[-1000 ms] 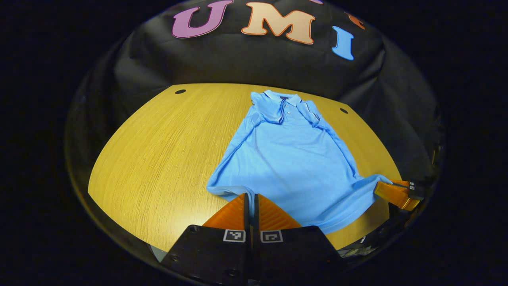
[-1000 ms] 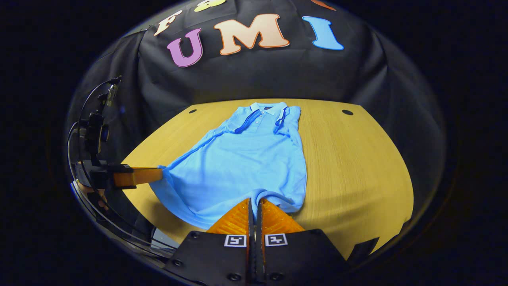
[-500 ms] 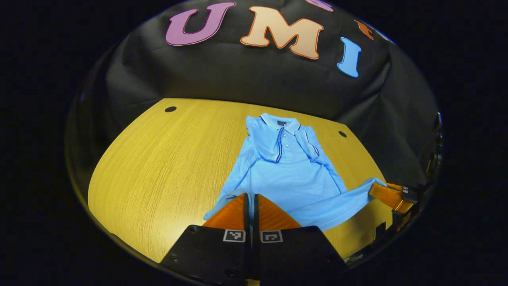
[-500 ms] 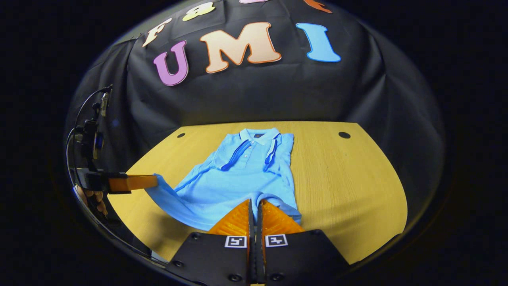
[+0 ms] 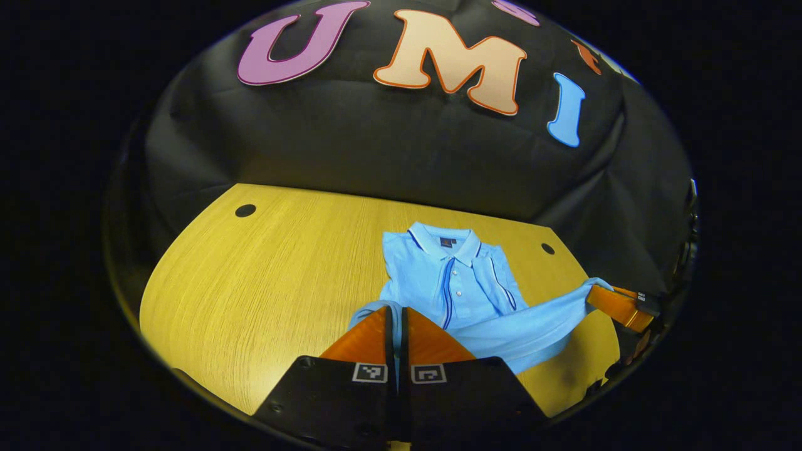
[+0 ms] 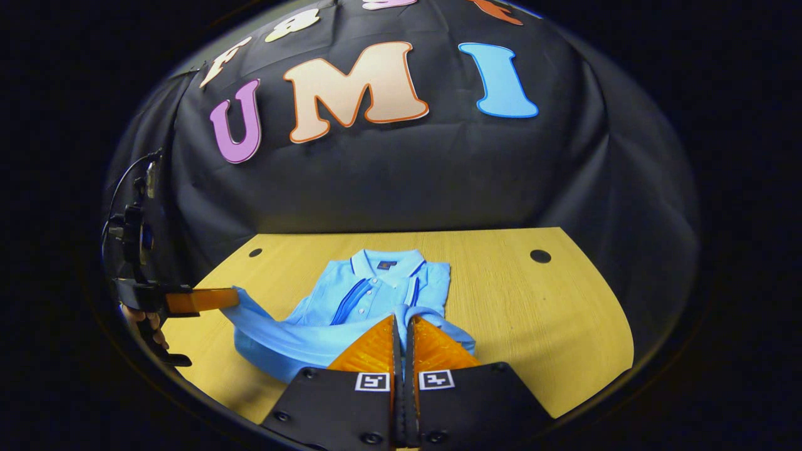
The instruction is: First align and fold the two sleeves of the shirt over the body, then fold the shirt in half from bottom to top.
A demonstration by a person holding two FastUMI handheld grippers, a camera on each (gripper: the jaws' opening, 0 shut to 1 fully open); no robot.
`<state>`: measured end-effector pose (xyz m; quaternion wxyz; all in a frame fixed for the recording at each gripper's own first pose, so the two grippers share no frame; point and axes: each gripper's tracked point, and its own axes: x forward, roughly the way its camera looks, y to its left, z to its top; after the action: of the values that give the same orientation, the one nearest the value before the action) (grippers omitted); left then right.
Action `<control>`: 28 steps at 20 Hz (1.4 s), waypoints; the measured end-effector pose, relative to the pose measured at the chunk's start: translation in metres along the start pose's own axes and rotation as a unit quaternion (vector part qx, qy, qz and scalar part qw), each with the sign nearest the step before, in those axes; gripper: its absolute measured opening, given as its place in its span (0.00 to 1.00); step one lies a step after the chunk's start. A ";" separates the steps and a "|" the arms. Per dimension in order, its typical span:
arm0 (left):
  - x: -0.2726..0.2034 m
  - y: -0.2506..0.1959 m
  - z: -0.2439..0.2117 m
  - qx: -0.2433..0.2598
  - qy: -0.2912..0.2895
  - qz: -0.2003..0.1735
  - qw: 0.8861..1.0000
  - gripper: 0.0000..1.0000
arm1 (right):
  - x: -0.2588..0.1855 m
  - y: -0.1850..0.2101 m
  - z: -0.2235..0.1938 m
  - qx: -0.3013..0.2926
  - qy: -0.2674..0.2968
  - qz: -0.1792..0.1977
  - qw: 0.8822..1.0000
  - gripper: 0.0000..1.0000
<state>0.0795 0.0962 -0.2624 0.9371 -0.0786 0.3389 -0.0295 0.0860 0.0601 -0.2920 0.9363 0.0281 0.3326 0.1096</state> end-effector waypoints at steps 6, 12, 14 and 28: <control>0.060 0.009 0.048 0.012 -0.027 -0.009 1.000 0.00 | 0.068 -0.009 0.025 0.019 -0.015 -0.030 0.999 0.02; 0.134 0.018 0.072 0.010 -0.046 -0.014 0.999 0.00 | 0.139 -0.025 0.023 0.042 -0.013 -0.071 0.996 0.02; 0.154 0.021 0.065 0.033 -0.037 -0.011 0.999 0.00 | 0.161 -0.032 0.015 0.043 -0.002 -0.087 0.995 0.02; 0.091 0.012 0.106 0.048 -0.122 0.029 0.991 0.97 | 0.082 -0.024 0.057 0.001 -0.072 -0.110 0.991 1.00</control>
<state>0.2169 0.1120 -0.2416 0.9745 -0.0273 0.2224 -0.0090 0.1885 0.0567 -0.3010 0.9642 -0.0001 0.2652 0.0029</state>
